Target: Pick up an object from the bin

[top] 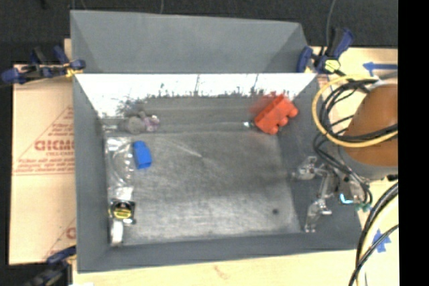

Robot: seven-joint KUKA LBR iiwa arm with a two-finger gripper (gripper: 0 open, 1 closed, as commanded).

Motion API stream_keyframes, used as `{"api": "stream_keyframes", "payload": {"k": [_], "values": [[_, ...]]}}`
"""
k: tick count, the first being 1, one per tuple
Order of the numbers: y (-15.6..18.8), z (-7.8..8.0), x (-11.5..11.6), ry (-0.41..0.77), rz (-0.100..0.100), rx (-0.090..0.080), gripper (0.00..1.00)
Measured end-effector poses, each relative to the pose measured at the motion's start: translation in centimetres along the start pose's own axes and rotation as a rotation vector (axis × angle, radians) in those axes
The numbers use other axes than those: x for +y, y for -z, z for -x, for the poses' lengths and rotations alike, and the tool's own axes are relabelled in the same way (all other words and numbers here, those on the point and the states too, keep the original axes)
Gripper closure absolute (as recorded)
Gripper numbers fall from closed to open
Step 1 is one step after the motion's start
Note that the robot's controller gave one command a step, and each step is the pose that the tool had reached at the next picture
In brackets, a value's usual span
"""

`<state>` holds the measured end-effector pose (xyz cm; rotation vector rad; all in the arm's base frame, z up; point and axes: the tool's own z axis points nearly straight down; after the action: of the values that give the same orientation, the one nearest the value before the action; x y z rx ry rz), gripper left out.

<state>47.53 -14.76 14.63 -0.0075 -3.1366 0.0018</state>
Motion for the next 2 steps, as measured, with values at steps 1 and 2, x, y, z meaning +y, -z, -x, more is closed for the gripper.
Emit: {"api": "stream_keyframes", "payload": {"k": [1,2], "values": [[3.3,7.6,2.1,-0.171,0.003,-0.014,0.00],[-0.7,13.8,6.7,-0.732,0.005,-0.008,0.00]]}}
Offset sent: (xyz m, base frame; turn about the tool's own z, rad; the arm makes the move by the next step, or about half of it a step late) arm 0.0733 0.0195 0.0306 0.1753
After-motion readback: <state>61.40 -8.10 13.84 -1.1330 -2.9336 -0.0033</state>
